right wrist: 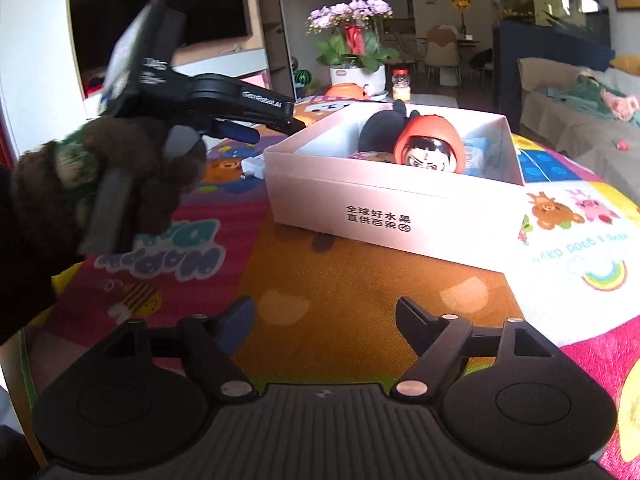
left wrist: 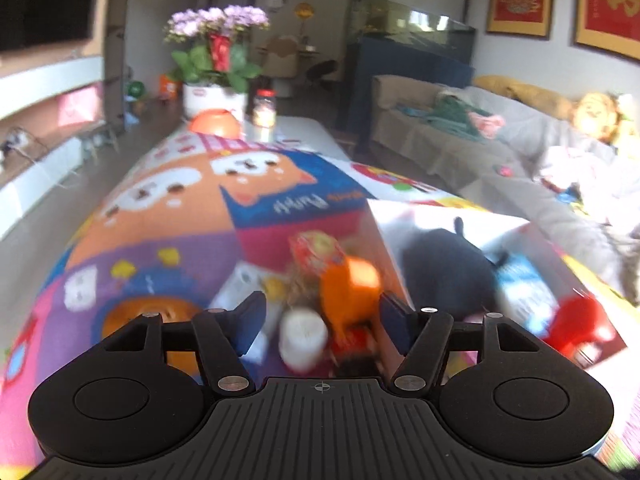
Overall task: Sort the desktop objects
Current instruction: 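Grasp the white cylinder with the left gripper and set it down on the mat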
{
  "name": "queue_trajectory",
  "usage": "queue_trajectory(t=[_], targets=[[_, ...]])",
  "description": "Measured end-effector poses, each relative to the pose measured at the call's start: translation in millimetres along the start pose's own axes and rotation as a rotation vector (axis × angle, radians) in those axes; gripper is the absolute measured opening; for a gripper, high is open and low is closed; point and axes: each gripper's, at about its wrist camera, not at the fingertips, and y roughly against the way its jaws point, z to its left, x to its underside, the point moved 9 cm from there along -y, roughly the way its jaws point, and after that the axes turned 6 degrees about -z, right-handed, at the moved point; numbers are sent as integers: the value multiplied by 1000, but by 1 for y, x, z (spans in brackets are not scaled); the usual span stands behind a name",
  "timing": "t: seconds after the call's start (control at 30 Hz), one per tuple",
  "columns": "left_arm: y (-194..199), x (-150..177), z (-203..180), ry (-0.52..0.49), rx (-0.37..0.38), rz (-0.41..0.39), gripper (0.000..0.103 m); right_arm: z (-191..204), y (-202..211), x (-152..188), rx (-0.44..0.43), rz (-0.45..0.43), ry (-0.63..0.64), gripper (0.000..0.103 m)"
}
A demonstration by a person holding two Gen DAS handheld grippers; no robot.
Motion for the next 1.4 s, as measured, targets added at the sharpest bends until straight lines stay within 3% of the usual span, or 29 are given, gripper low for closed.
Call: queue_trajectory(t=[0.13, 0.23, 0.33, 0.4, 0.57, 0.7, 0.8, 0.87, 1.0, 1.17, 1.23, 1.33, 1.4], targets=[[-1, -13, 30, 32, -158, -63, 69, -3, 1, -1, -3, -8, -23, 80], [6, -8, 37, 41, -83, -53, 78, -2, 1, -1, -15, -5, -20, 81], [9, 7, 26, -38, 45, -13, 82, -1, 1, -1, -15, -1, -16, 81], [6, 20, 19, -86, 60, 1, 82, -1, 0, -1, -12, 1, -15, 81], [-2, 28, 19, 25, 74, 30, 85, 0, -4, 0, -7, 18, -13, 81], [5, 34, 1, -7, 146, 40, 83, 0, -5, 0, -3, 26, -10, 81], [12, 36, -9, -73, 164, 13, 84, 0, -6, 0, 1, 32, -9, 82], [11, 37, -6, -66, 166, 6, 88, 0, -6, 0, 3, 32, -6, 82], [-2, 47, 4, -107, 111, 28, 91, 0, -5, 1, 0, 31, -2, 83], [-10, 43, -7, -211, 109, 11, 92, 2, -7, 1, -7, 41, 1, 84], [-17, 42, -7, -201, 120, 28, 93, 2, -7, 0, -11, 44, 2, 84], [-21, 42, -7, -180, 136, 44, 85, -3, -5, -4, -2, 43, 1, 84], [-17, 45, -12, -207, 164, 43, 69, -10, 0, -11, 32, 22, 27, 84]])
